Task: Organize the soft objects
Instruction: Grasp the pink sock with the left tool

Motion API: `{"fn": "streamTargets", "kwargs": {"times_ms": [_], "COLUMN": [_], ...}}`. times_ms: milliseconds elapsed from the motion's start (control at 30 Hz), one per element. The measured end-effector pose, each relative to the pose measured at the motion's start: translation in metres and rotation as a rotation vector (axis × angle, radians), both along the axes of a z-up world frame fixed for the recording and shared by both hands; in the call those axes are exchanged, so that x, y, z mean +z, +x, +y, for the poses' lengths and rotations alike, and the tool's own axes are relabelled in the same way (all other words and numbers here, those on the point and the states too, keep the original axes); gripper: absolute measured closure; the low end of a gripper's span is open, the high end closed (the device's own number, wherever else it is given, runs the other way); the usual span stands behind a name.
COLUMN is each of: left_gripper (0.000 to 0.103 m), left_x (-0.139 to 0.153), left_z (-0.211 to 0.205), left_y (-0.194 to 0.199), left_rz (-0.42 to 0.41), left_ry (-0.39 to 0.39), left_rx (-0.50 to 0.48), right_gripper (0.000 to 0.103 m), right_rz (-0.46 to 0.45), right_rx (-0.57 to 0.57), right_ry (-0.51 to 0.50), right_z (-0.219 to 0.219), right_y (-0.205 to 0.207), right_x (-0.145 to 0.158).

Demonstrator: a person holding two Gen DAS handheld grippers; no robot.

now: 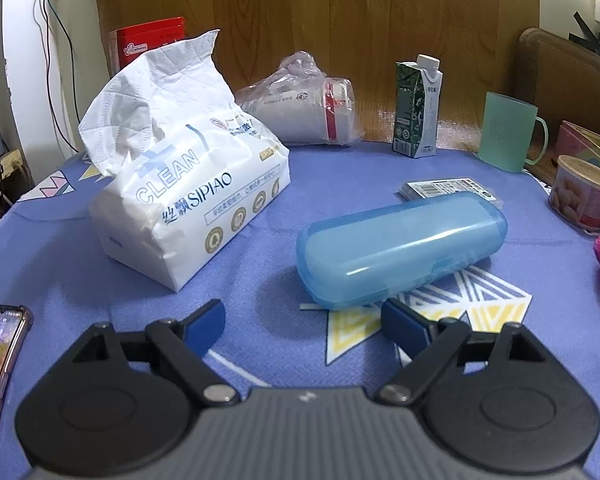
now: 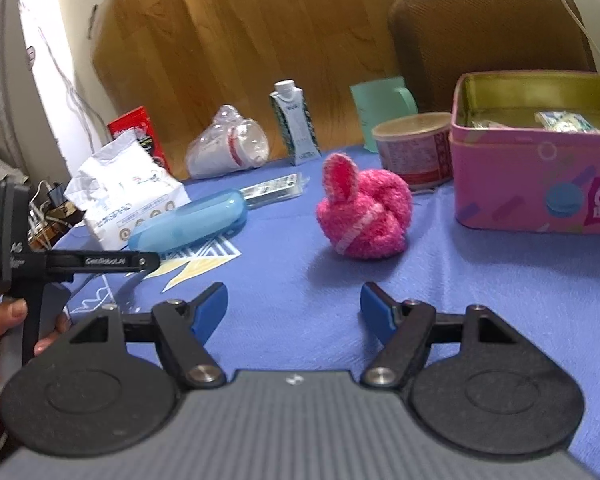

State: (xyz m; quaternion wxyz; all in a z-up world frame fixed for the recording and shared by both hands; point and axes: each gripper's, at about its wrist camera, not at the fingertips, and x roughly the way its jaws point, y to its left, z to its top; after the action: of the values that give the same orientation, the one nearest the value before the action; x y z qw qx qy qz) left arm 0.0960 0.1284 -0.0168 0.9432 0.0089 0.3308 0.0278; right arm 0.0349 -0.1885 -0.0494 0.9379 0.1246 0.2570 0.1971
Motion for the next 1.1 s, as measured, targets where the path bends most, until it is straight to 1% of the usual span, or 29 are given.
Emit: {"fn": "streamTargets", "kwargs": {"times_ms": [100, 167, 233, 267, 300, 333, 367, 400, 467, 500, 533, 567, 600, 633, 700, 767, 800, 833, 867, 900, 933, 967, 1000, 1033, 1100], "left_gripper": [0.013, 0.017, 0.017, 0.017, 0.017, 0.017, 0.017, 0.017, 0.016, 0.015, 0.012, 0.01, 0.005, 0.004, 0.003, 0.013, 0.015, 0.024, 0.038, 0.041, 0.052, 0.054, 0.054, 0.055, 0.055], "left_x": [0.0, 0.004, 0.011, 0.018, 0.025, 0.036, 0.046, 0.056, 0.071, 0.076, 0.079, 0.078, 0.077, 0.073, 0.063, 0.048, 0.04, 0.033, 0.024, 0.017, 0.014, 0.013, 0.014, 0.017, 0.023], "left_z": [0.002, 0.009, 0.021, 0.028, 0.03, 0.028, 0.019, 0.006, -0.022, -0.039, -0.053, -0.067, -0.082, -0.097, -0.119, -0.142, -0.148, -0.153, -0.159, -0.162, -0.165, -0.167, -0.171, -0.175, -0.181], "left_y": [-0.001, -0.007, -0.019, -0.026, -0.031, -0.036, -0.038, -0.04, -0.04, -0.037, -0.031, -0.022, -0.014, -0.006, 0.01, 0.031, 0.039, 0.045, 0.052, 0.057, 0.058, 0.057, 0.054, 0.049, 0.039], "left_rz": [-0.003, -0.04, -0.089, -0.112, -0.137, -0.167, -0.189, -0.197, -0.205, -0.196, -0.17, -0.128, -0.086, -0.055, -0.03, 0.03, 0.056, 0.085, 0.126, 0.157, 0.17, 0.178, 0.172, 0.164, 0.158], "left_ry": [-0.013, -0.058, -0.144, -0.215, -0.262, -0.287, -0.28, -0.256, -0.217, -0.215, -0.224, -0.24, -0.258, -0.265, -0.294, -0.281, -0.294, -0.317, -0.346, -0.381, -0.427, -0.448, -0.442, -0.435, -0.434], "left_rx": [-0.008, -0.008, -0.004, -0.011, -0.022, -0.045, -0.083, -0.136, -0.271, -0.351, -0.42, -0.487, -0.544, -0.586, -0.608, -0.575, -0.564, -0.555, -0.542, -0.544, -0.552, -0.558, -0.557, -0.565, -0.593], "right_gripper": [0.028, 0.028, 0.027, 0.025, 0.024, 0.024, 0.024, 0.024, 0.024, 0.024, 0.023, 0.023, 0.023, 0.023, 0.023, 0.028, 0.035, 0.038, 0.045, 0.047, 0.049, 0.05, 0.05, 0.051, 0.051], "right_rz": [0.013, 0.008, 0.013, 0.014, 0.02, 0.028, 0.036, 0.044, 0.061, 0.061, 0.057, 0.051, 0.041, 0.036, 0.03, 0.043, 0.042, 0.038, 0.032, 0.025, 0.012, 0.001, -0.008, -0.014, -0.022], "right_rx": [-0.018, -0.043, -0.064, -0.063, -0.064, -0.063, -0.053, -0.037, -0.014, -0.007, 0.002, 0.008, 0.006, 0.004, 0.002, -0.009, -0.01, -0.021, -0.022, -0.005, 0.016, 0.02, 0.019, 0.018, 0.014], "right_ry": [0.011, -0.023, -0.057, -0.07, -0.089, -0.104, -0.112, -0.112, -0.115, -0.125, -0.143, -0.166, -0.186, -0.207, -0.257, -0.187, -0.181, -0.193, -0.215, -0.247, -0.275, -0.308, -0.321, -0.315, -0.265], "right_z": [-0.004, -0.007, -0.011, -0.014, -0.018, -0.021, -0.023, -0.026, -0.026, -0.025, -0.022, -0.019, -0.016, -0.013, -0.006, -0.002, 0.004, 0.014, 0.026, 0.04, 0.055, 0.069, 0.079, 0.087, 0.092], "right_y": [0.007, 0.015, 0.027, 0.034, 0.041, 0.047, 0.053, 0.058, 0.066, 0.068, 0.07, 0.07, 0.07, 0.07, 0.071, 0.072, 0.071, 0.069, 0.068, 0.065, 0.062, 0.059, 0.055, 0.051, 0.04], "right_x": [0.002, 0.006, 0.008, 0.01, 0.011, 0.011, 0.011, 0.01, 0.009, 0.008, 0.007, 0.005, 0.004, 0.005, 0.005, 0.006, 0.007, 0.009, 0.01, 0.012, 0.013, 0.014, 0.016, 0.016, 0.019]}}
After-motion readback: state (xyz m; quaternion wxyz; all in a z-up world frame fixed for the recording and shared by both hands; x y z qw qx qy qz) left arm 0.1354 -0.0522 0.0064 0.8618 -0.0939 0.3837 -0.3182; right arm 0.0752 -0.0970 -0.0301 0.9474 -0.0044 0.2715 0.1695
